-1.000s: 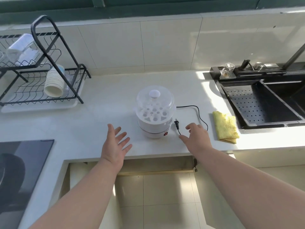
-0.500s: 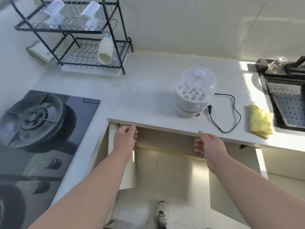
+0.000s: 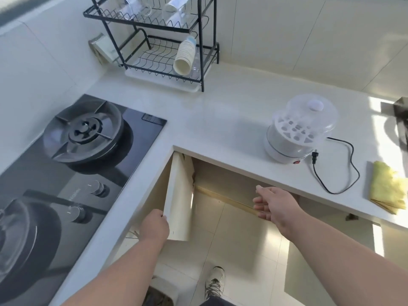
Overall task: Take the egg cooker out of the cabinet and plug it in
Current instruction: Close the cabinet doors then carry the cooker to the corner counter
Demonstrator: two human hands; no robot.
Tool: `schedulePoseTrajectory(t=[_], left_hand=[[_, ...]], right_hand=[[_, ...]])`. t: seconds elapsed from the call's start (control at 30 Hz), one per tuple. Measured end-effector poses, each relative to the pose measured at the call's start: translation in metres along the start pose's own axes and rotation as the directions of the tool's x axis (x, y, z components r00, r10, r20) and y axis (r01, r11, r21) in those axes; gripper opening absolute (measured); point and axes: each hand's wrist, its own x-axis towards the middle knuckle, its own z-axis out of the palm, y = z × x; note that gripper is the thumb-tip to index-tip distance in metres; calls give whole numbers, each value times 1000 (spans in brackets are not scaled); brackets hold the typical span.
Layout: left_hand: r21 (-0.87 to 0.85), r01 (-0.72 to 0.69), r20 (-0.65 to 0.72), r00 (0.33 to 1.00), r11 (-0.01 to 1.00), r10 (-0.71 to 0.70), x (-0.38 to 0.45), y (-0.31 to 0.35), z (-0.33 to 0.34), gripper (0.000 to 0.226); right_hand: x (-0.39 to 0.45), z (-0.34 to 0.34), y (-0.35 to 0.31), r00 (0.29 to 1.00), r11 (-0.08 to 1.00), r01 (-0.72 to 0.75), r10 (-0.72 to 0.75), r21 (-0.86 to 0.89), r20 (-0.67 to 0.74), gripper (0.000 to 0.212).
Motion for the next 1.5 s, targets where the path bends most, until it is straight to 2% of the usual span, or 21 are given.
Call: schedulePoseTrajectory(t=[0.1,0.2,0.27,0.33,0.43,0.53,0.63,0.73,0.8,0.97,1.1,1.17,1.2,1.27,1.33,1.4,1.47,1.5], left_hand=[[-58,23,4,1000,998,-23,-5,18,16,17],[-181,33,76,997,983,-19,-22,48,41,18],[-248,70,186,982,966,-24,-30,71,58,28],[-243,127,273,960,962,-58,-29,103,73,41],[-241,178,316,944,954,-97,-23,159,92,45],[-241,198,341,934,950,-108,-18,210,106,38],[-402,254,344,932,880,-112,-5,244,123,31],[-454,289,365,923,843,-121,5,259,134,15],[-428,270,360,926,862,-112,10,261,142,14],[-243,115,234,970,963,-57,21,258,157,43],[-261,67,156,987,963,-27,34,258,161,43],[-238,11,190,981,971,35,32,258,155,45],[-296,26,211,977,955,39,29,257,152,44],[-221,-76,190,974,972,119,23,251,148,44],[-238,-116,207,964,964,167,16,243,146,48],[-273,-124,277,940,954,201,2,236,144,52],[-295,-117,347,912,948,220,-16,229,140,43],[-294,-132,370,898,947,240,-25,227,139,35]], right_hand=[[-1,-10,4,1000,1000,-17,17,25,-25,29],[-4,-25,7,997,998,-33,37,54,-65,29],[-6,-34,9,995,996,-43,49,74,-85,29],[-9,-45,11,993,994,-46,56,101,-102,29],[-13,-64,14,990,991,-38,55,128,-133,29],[-19,-82,23,983,989,-31,57,146,-174,28],[-25,-99,39,971,983,-43,83,177,-226,28],[-32,-111,56,957,975,-56,114,217,-265,29],[-36,-119,65,949,969,-56,126,241,-289,30],[-40,-134,80,928,954,-48,152,296,-339,29],[-39,-147,90,910,948,-38,164,315,-382,29],[-38,-154,93,900,945,-31,168,325,-403,29],[-37,-157,94,896,941,-27,173,338,-410,30],[-37,-164,95,887,929,-18,184,368,-423,31],[-37,-172,94,879,922,-18,199,387,-433,30],[-39,-183,94,867,921,-23,211,388,-451,30],[-43,-194,95,839,949,-10,180,316,-513,28],[-45,-200,98,806,979,-1,120,202,-580,25]])
